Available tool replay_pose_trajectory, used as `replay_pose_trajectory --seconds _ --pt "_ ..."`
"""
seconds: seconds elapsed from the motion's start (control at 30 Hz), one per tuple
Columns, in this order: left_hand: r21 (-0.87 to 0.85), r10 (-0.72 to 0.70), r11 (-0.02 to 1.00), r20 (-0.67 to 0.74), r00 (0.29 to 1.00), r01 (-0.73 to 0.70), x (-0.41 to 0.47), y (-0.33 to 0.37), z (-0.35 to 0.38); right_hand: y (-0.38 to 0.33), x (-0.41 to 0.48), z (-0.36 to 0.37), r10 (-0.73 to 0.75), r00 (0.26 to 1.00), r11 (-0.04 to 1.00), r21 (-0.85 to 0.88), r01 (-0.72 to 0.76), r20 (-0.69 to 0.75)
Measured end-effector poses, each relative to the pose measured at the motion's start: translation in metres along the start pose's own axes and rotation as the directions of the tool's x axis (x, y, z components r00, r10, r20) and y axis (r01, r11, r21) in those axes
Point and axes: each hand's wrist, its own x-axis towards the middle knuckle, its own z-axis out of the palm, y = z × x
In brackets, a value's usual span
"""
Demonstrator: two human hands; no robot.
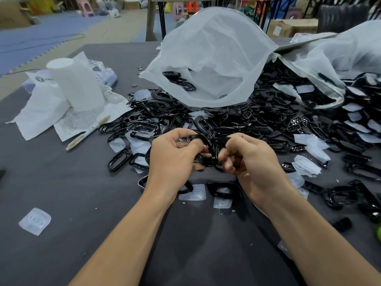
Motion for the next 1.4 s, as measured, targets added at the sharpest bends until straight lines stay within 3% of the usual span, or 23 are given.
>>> replay_pose_trajectory --seconds 0.13,0.23,0.33,0.43,0.53,0.63,0.73,0.9,1.0,1.1,1.23,1.4 --pt "0.009 0.027 1.000 0.002 1.000 -0.027 0.000 0.000 0.001 -0.002 0.001 -0.004 -0.071 0.995 0.995 -0.068 0.066 -0.075" --pt "-0.099 -0.044 0.994 0.020 0.999 0.046 0.000 0.005 0.000 -0.001 0.005 -0.008 -0.181 0.966 0.975 -0.159 0.153 -0.185" --pt "-0.172 -0.128 0.975 0.081 0.988 0.140 0.000 0.006 0.001 0.006 0.005 -0.003 -0.200 0.966 0.962 -0.223 0.161 -0.166" --pt "-0.124 -0.125 0.984 0.036 0.991 0.129 -0.001 0.004 0.002 0.008 0.005 0.001 -0.156 0.975 0.977 -0.168 0.129 -0.161" --pt "0.077 -0.026 0.996 -0.106 0.994 0.034 0.001 -0.002 -0.001 0.003 0.007 -0.005 -0.152 0.970 0.988 -0.041 0.147 -0.191" --pt "0.094 0.026 0.995 -0.154 0.988 -0.012 0.001 -0.005 0.001 0.002 0.003 -0.003 -0.041 0.999 0.992 0.117 0.043 -0.019" --pt "-0.002 0.015 1.000 -0.114 0.993 -0.016 -0.002 -0.003 0.006 0.005 -0.001 0.001 0.041 0.995 0.990 0.129 -0.053 0.092" --pt "-0.140 -0.026 0.990 0.009 1.000 0.027 -0.005 0.002 0.008 0.006 0.000 0.003 -0.029 0.996 0.989 0.142 0.041 -0.088" --pt "-0.151 -0.031 0.988 0.068 0.997 0.041 -0.007 0.004 0.011 0.006 -0.001 0.004 -0.067 0.993 0.985 0.152 0.080 -0.094" --pt "-0.214 -0.055 0.974 0.076 0.996 0.070 -0.007 0.006 0.009 0.005 -0.001 0.001 -0.187 0.980 0.982 -0.005 0.187 -0.066" --pt "-0.237 -0.075 0.965 0.163 0.984 0.113 -0.007 0.006 0.009 0.010 0.001 -0.003 -0.435 0.888 0.873 -0.309 0.376 -0.147" --pt "-0.225 -0.083 0.965 0.225 0.971 0.135 -0.008 0.000 0.008 0.018 0.003 -0.002 -0.505 0.822 0.848 -0.328 0.416 -0.264"
